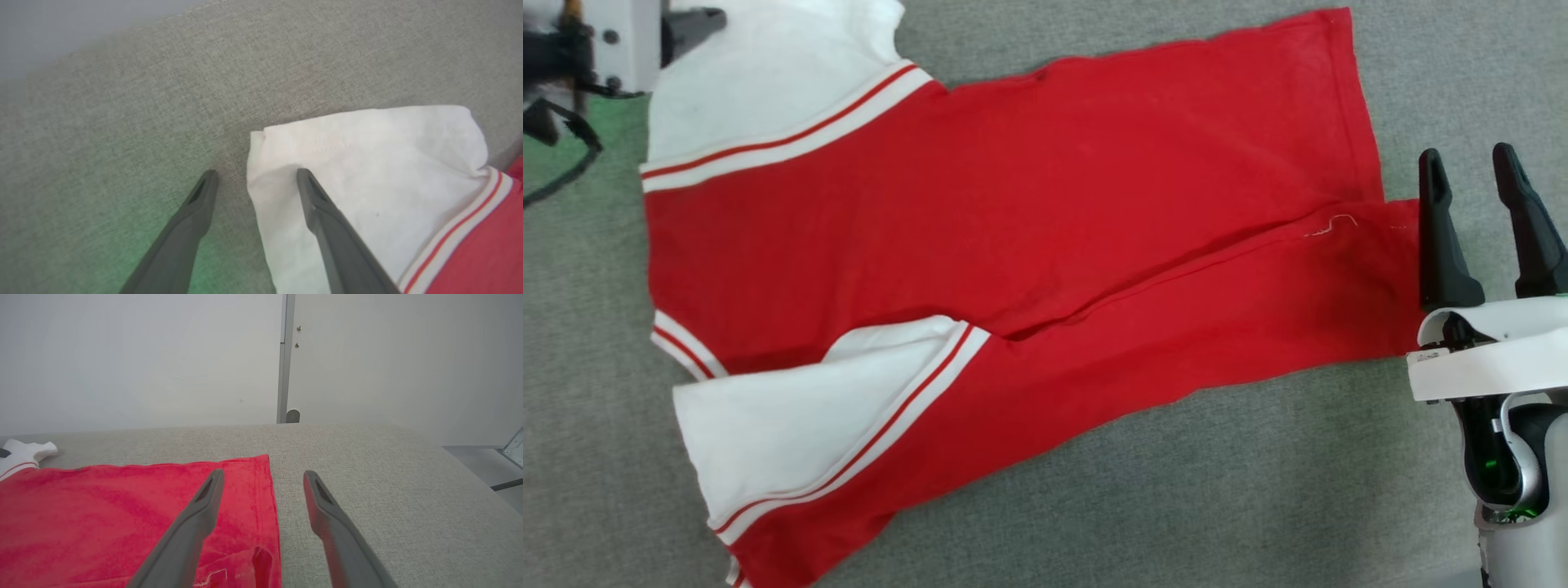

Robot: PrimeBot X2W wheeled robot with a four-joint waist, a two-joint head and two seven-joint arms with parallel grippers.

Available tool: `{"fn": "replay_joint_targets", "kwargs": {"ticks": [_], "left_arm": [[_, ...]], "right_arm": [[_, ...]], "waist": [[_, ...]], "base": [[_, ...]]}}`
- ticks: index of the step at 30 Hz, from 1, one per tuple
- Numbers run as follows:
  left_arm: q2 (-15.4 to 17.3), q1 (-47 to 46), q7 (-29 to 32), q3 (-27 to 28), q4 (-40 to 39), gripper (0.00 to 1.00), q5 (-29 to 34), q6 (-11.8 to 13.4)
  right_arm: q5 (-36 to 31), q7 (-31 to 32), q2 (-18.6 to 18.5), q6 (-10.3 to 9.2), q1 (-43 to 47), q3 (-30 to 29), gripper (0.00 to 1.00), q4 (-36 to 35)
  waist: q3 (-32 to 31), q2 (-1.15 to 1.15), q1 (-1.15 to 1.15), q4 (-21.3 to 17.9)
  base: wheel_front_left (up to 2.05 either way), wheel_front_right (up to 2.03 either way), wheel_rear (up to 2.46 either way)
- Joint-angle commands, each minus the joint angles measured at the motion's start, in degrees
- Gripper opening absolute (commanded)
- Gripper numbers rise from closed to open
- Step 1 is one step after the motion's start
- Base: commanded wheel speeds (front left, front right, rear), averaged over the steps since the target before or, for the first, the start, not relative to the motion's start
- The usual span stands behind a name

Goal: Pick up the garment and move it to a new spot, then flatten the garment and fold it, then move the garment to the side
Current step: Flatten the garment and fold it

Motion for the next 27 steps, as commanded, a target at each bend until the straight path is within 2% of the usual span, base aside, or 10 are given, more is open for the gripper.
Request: {"fn": "replay_joint_targets", "kwargs": {"ticks": [1, 8, 9, 10, 12, 17, 24, 25, 27], "left_arm": [[0.2, 1.2, 2.3, -1.5, 0.2, 1.0, -1.9, -0.1], [0.1, 0.9, 7.3, -4.1, 0.3, 0.98, -5.9, -0.1], [-0.1, 0.9, 7.3, -4.4, 0.1, 0.66, -6.2, -0.1], [-0.2, 0.8, 7.4, -4.7, 0.1, 0.41, -6.6, -0.1], [-0.2, 0.5, 7.1, -5.4, -0.7, 0.0, -7.1, -0.1], [0.1, -0.3, 5.0, -6.3, -1.1, 0.0, -8.2, -0.1], [-0.6, -1.4, 2.8, -8.1, -2.3, 0.0, -9.8, -0.1], [-0.6, -1.4, 2.8, -8.1, -2.3, 0.0, -9.8, -0.1], [-0.9, -1.9, 2.2, -8.7, -3.0, 0.0, -10.3, -0.1]], "right_arm": [[0.3, -0.2, 0.3, -0.06, 0.2, 0.4, 1.0, 0.2], [0.9, 0.3, -0.3, -0.06, -0.2, 0.6, 1.0, 0.5], [1.1, 0.5, -0.5, -0.06, -0.4, 0.6, 1.0, 0.5], [1.1, 0.8, -0.7, -0.06, -0.7, 0.7, 1.0, 0.4], [1.4, 1.7, -1.4, -0.06, -1.6, 1.3, 1.0, 0.5], [2.8, 8.8, -5.6, -0.06, -6.7, 5.5, 1.0, 2.5], [7.9, 28.3, -15.0, -0.06, -21.0, 13.5, 1.0, 9.8], [7.9, 28.3, -15.0, -0.06, -21.0, 13.5, 1.0, 9.8], [10.1, 34.0, -16.7, -0.06, -25.0, 15.1, 1.0, 12.6]], "waist": [[0.5, 0.0, 0.0, -0.6], [1.2, 0.0, 0.0, -1.0], [1.3, 0.0, 0.0, -1.0], [1.3, 0.0, 0.0, -1.0], [1.5, 0.0, 0.0, -1.0], [1.8, 0.0, 0.0, -0.6], [1.9, 0.0, 0.0, 1.9], [1.9, 0.0, 0.0, 1.9], [2.1, 0.0, 0.0, 3.0]], "base": [[0.0, 0.0, 0.0], [0.0, 0.0, 0.0], [0.0, 0.0, 0.0], [0.0, 0.0, 0.0], [0.0, 0.0, 0.0], [0.0, 0.0, 0.0], [0.0, 0.0, 0.0], [0.0, 0.0, 0.0], [0.0, 0.0, 0.0]]}}
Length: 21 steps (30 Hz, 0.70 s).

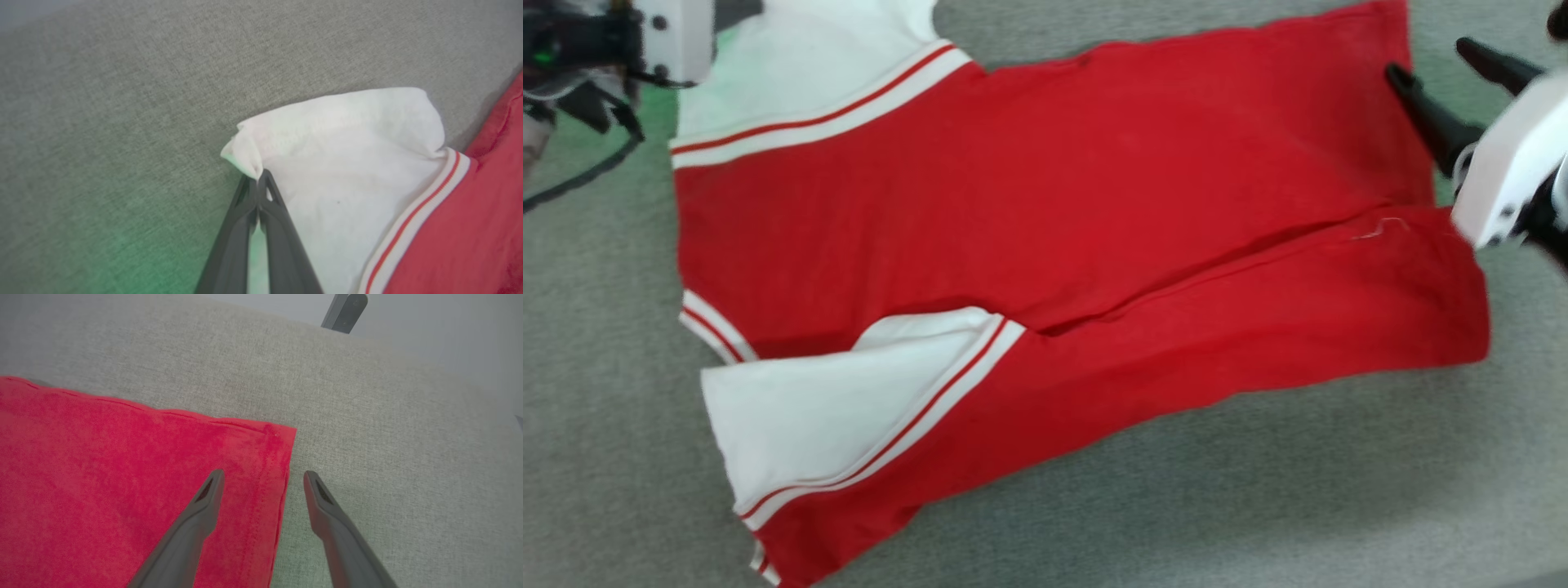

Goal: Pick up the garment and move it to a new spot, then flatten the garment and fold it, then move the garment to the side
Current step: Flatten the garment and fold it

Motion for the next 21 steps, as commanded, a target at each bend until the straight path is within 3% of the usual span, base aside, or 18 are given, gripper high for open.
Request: {"fn": "replay_joint_targets", "kwargs": {"ticks": [1, 6, 18, 19, 21], "left_arm": [[-0.7, 1.4, 0.4, -1.5, -0.2, 0.0, -0.6, -0.2], [-1.0, 0.2, -1.0, -2.9, -1.8, 0.0, -1.7, -0.2], [-1.3, -1.7, -4.5, -6.4, -3.8, 0.0, -4.5, 0.0], [-1.5, -1.8, -4.7, -6.7, -3.9, 0.0, -4.9, 0.0], [-1.7, -2.0, -5.5, -7.2, -4.0, 0.0, -5.3, 0.0]], "right_arm": [[1.5, 2.9, -0.9, -0.06, -2.4, 1.1, 1.0, 1.6], [5.2, 11.6, -3.5, -0.06, -10.1, 3.1, 1.0, 8.0], [8.9, 17.1, -4.2, -0.06, -16.5, 6.3, 1.0, 20.5], [9.2, 16.9, -4.3, -0.06, -16.7, 6.6, 0.57, 21.0], [9.7, 15.9, -4.5, -0.06, -17.1, 7.3, 0.08, 21.5]], "waist": [[0.4, 0.0, 0.0, 1.6], [1.3, 0.0, 0.0, 3.7], [2.3, 0.0, 0.0, 6.2], [2.3, 0.0, 0.0, 6.3], [2.1, 0.0, 0.0, 6.5]], "base": [[0.0, 0.0, 0.0], [0.0, 0.0, 0.0], [0.0, 0.0, 0.0], [0.0, 0.0, 0.0], [0.0, 0.0, 0.0]]}}
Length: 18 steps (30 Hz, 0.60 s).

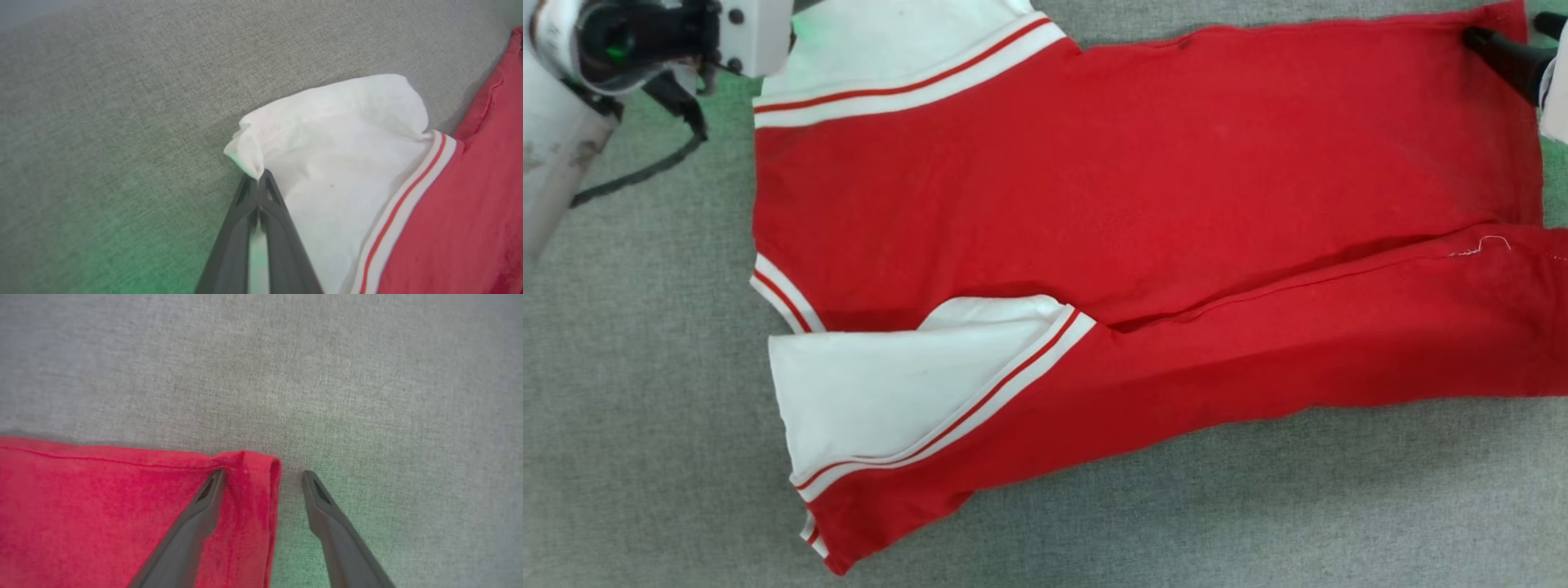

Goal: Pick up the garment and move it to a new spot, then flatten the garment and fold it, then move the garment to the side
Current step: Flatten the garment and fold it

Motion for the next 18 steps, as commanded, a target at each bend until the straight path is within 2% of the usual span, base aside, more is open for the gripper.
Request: {"fn": "replay_joint_targets", "kwargs": {"ticks": [1, 5, 10, 13, 18], "left_arm": [[-0.2, 1.1, -0.3, -1.2, 0.2, 0.0, -0.6, 0.1], [-1.3, 1.7, -4.8, -1.1, -1.0, 0.0, -2.1, 0.1], [-0.8, 4.2, -12.2, -1.2, -6.0, 0.0, -4.7, 0.1], [0.8, 6.6, -16.6, -1.7, -11.6, 0.0, -6.2, 0.1], [5.2, 11.4, -23.2, -3.8, -21.6, 0.0, -7.0, 0.1]], "right_arm": [[0.4, -1.1, 0.4, -0.06, 0.4, 0.9, 0.0, 1.4], [0.4, -6.0, -1.5, -0.06, 0.7, 1.3, 0.0, 2.4], [1.4, -10.9, -4.2, -0.06, 3.2, 3.3, 0.0, 2.2], [2.3, -13.0, -6.5, -0.06, 5.6, 4.7, 0.0, 0.2], [4.9, -15.4, -11.7, -0.06, 11.8, 7.3, 0.0, -5.2]], "waist": [[-0.3, 0.0, 0.0, 0.3], [-2.7, 0.0, 0.0, 1.4], [-8.1, 0.0, 0.0, 3.6], [-11.3, 0.0, 0.0, 5.0], [-15.3, 0.0, 0.0, 7.4]], "base": [[0.0, 0.0, 0.0], [0.0, 0.0, 0.0], [0.0, 0.0, 0.0], [0.0, 0.0, 0.0], [0.0, 0.0, 0.0]]}}
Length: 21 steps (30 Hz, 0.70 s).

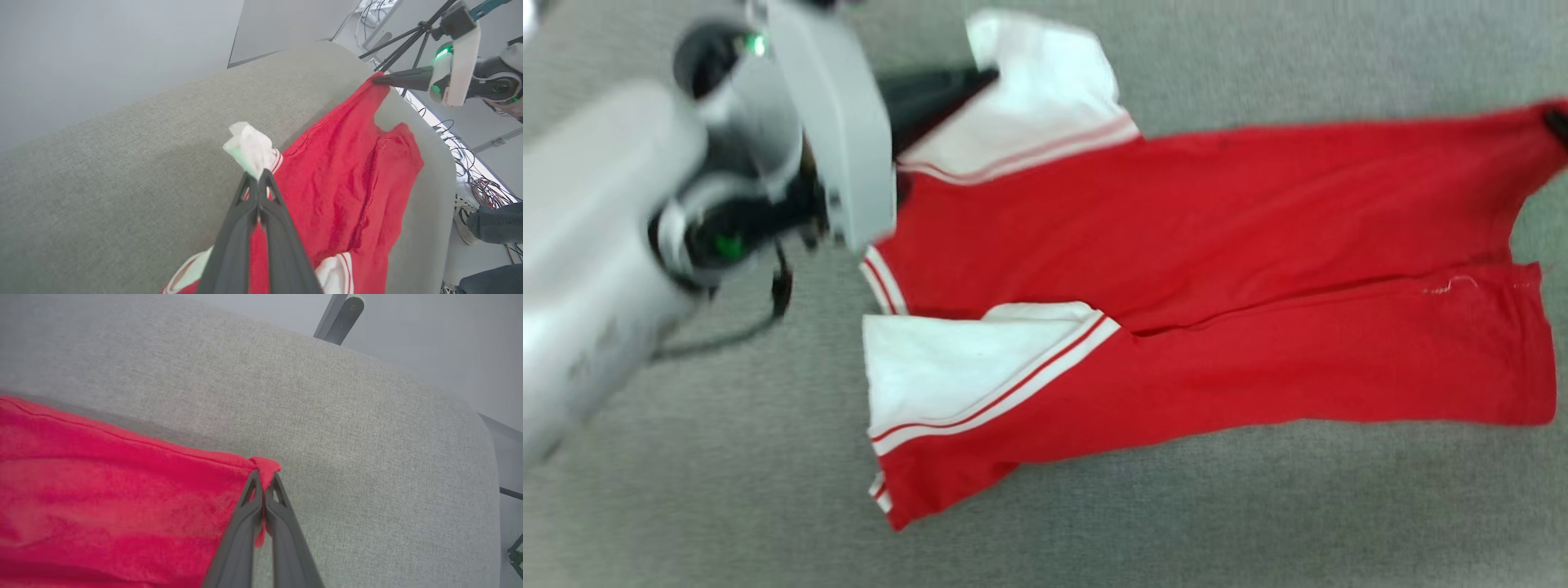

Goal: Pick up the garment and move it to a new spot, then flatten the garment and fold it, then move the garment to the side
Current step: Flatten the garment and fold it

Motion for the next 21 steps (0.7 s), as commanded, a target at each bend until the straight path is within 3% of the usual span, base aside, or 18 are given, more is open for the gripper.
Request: {"fn": "replay_joint_targets", "kwargs": {"ticks": [1, 8, 14, 21], "left_arm": [[0.7, 1.4, -0.9, -0.4, -1.1, 0.0, 0.0, 0.1], [6.3, 10.8, -12.4, -3.0, -11.5, 0.0, 1.2, 0.1], [10.2, 18.9, -21.3, -4.3, -15.9, 0.0, 4.0, 0.2], [12.4, 25.7, -27.6, -5.0, -20.0, 0.0, 6.6, 3.6]], "right_arm": [[0.9, -0.6, -0.8, -0.06, 1.6, 0.3, 0.0, -0.6], [5.0, -3.0, -6.0, -0.06, 12.1, -1.5, 0.0, -7.8], [5.9, -4.3, -8.8, -0.06, 21.8, -5.3, 0.0, -13.5], [4.6, -5.1, -8.7, -0.06, 31.3, -12.2, 0.0, -19.2]], "waist": [[-4.3, 0.0, 0.0, 3.5], [-7.7, 0.0, 0.0, 5.3], [-8.2, 0.0, 0.0, 5.8], [-7.7, 0.0, 0.0, 5.9]], "base": [[0.0, 0.0, 0.0], [0.0, 0.0, 0.0], [0.0, 0.0, 0.0], [0.0, 0.0, 0.0]]}}
